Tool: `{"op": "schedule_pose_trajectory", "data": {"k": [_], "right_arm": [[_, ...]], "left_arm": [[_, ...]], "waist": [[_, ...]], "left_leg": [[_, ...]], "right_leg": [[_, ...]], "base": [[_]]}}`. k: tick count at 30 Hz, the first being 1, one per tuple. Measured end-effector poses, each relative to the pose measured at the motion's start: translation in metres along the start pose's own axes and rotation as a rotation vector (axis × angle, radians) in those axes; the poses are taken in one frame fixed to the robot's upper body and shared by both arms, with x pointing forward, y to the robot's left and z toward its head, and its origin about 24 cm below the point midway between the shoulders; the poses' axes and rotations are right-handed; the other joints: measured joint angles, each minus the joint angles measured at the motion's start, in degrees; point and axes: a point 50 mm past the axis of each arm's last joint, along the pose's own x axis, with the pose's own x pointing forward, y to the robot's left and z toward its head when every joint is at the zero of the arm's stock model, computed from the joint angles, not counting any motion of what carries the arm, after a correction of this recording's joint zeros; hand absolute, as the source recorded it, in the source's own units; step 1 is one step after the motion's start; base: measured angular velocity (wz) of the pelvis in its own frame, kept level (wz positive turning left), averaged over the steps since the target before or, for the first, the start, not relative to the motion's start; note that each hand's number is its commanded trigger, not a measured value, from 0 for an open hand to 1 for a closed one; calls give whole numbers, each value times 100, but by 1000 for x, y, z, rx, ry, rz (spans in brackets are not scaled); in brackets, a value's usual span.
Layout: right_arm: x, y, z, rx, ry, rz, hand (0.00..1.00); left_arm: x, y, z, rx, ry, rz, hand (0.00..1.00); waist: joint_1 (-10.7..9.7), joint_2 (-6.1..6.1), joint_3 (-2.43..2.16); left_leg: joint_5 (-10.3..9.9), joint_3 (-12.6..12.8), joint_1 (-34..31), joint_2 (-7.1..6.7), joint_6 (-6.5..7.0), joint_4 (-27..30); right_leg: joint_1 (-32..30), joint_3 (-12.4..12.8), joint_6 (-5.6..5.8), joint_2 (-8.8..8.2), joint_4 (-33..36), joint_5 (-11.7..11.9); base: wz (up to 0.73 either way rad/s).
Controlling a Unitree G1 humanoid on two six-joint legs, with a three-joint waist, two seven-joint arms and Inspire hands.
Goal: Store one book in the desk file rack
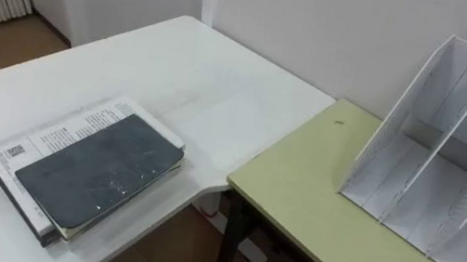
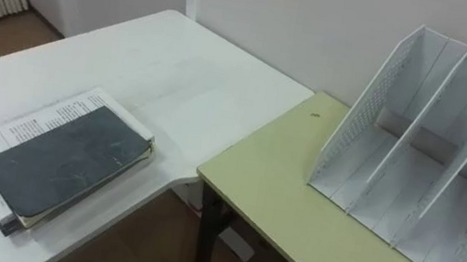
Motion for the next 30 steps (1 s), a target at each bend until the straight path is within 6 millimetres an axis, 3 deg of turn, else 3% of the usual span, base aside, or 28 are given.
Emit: {"op": "schedule_pose_trajectory", "data": {"k": [18,30], "right_arm": [[0,-2,0,-5,0,-41,0],[2,0,8,-46,-18,-47,0]], "left_arm": [[-1,2,-4,7,9,52,0],[-2,-1,18,378,-94,135,0]], "waist": [[-28,69,17],[-70,36,36]], "left_leg": [[-1,-16,59,-7,1,-6],[-1,-32,82,-13,2,37]], "right_leg": [[67,48,0,4,1,0],[72,56,0,-10,-28,-3]], "base": [[0],[0]]}}
